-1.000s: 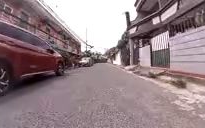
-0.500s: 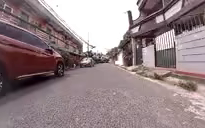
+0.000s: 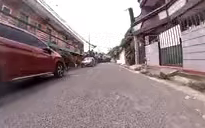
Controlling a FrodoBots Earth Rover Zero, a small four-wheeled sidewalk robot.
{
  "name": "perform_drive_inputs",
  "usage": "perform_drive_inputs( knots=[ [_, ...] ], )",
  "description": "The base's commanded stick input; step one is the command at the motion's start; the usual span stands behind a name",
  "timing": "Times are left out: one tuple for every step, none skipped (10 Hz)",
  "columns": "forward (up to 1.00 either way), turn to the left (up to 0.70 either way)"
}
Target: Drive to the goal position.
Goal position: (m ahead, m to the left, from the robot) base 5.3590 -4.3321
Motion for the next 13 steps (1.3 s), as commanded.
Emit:
perform_drive_inputs(
  knots=[
    [0.5, 0.06],
    [0.5, 0.06],
    [0.5, 0.06],
    [0.5, 0.06],
    [0.5, 0.06],
    [0.5, 0.06],
    [0.5, 0.06],
    [0.5, 0.06],
    [0.5, 0.06],
    [0.5, 0.06],
    [0.5, 0.06],
    [0.5, 0.06],
    [0.5, 0.06]
  ],
)
